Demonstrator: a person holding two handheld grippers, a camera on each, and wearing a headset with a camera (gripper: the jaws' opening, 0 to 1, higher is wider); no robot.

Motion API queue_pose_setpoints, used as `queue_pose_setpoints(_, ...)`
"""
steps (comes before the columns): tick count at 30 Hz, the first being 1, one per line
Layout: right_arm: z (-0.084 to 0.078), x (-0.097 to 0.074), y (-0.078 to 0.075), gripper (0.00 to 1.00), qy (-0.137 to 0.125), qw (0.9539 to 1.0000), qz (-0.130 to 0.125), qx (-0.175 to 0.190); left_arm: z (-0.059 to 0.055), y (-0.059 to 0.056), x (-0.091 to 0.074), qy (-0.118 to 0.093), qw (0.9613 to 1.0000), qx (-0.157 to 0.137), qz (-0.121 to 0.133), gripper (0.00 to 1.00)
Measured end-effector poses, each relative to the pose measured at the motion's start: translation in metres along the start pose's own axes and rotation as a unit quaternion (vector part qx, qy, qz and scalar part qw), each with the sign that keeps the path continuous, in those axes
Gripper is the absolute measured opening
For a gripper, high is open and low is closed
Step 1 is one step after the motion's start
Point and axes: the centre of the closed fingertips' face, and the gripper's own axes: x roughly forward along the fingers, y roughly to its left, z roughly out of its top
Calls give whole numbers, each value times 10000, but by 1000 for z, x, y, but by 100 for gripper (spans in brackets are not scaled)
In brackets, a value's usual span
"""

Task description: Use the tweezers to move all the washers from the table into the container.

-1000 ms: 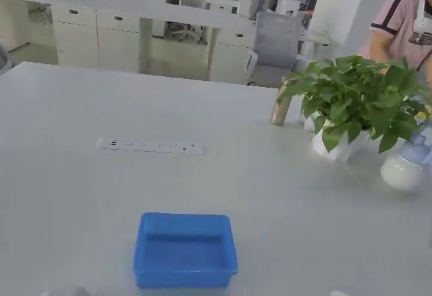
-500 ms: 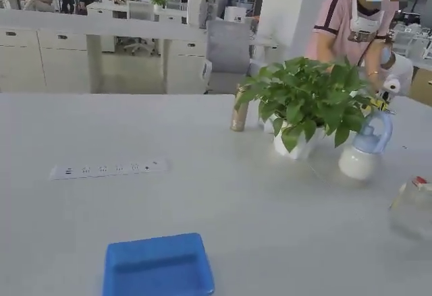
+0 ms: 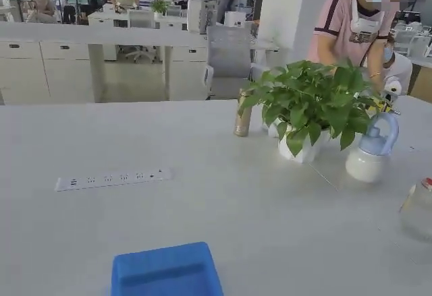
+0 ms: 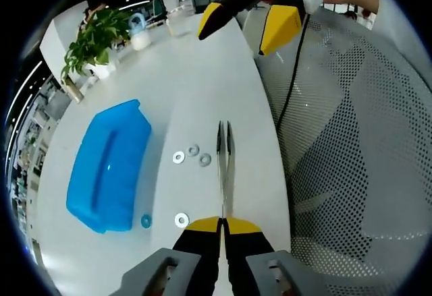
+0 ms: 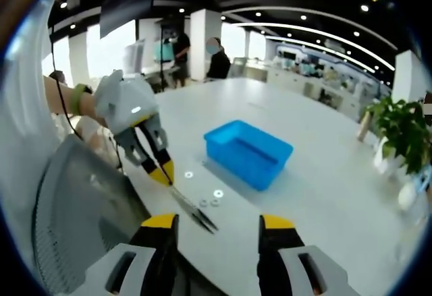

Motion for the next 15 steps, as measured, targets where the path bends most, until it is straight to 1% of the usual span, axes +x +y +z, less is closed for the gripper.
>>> queue_pose_setpoints(1,0,1,0,45,5,10000,10,-6,3,-2,-3,-53,10000,-17,-47,0)
queue_pose_setpoints(2,3,0,1,45,-4,10000,43,-18,6,-2,-7,-68,10000,1,-19,0)
queue_pose_setpoints(4,5,2,3,45,-32,9999,119,-32,11,-1,-14,-109,9999,108,46,0)
queue_pose_setpoints(7,6,6,5,45,-24,9997,199,-103,25,-1,-27,-272,9992,273,117,0)
queue_pose_setpoints(8,6,8,5,45,-22,9996,230,-140,29,-2,-30,-332,9989,322,99,0)
queue_pose_setpoints(9,7,9,6,45,-25,9995,258,-161,33,-4,-33,-379,9987,341,69,0)
queue_pose_setpoints(11,8,10,8,44,-40,9992,331,-202,38,-4,-39,-422,9983,395,98,0)
queue_pose_setpoints(15,8,13,11,43,-37,9986,446,-282,48,-6,-46,-530,9978,402,79,0)
